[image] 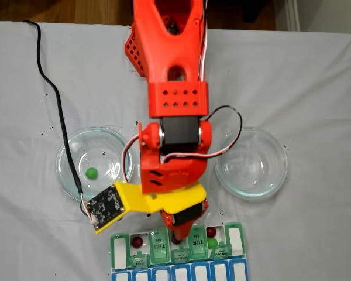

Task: Sort medicines into box.

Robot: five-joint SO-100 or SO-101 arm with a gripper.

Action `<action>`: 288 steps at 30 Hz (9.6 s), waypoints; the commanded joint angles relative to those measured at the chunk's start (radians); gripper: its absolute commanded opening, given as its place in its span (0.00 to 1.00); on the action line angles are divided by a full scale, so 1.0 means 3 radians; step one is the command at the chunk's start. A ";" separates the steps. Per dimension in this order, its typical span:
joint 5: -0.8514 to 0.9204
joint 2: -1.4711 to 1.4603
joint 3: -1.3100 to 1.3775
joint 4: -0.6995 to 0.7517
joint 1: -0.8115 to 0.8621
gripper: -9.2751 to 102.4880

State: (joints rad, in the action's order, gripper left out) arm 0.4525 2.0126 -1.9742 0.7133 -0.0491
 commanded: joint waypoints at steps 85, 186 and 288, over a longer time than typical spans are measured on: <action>0.3114 0.1135 -0.0358 0.1314 0.1938 0.17; 0.3513 0.0486 -0.1381 -0.0624 0.1846 0.26; 0.0593 0.0654 -0.0741 -0.1268 0.0675 0.08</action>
State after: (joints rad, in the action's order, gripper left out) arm 0.6903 2.3071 -2.3562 0.3988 0.1933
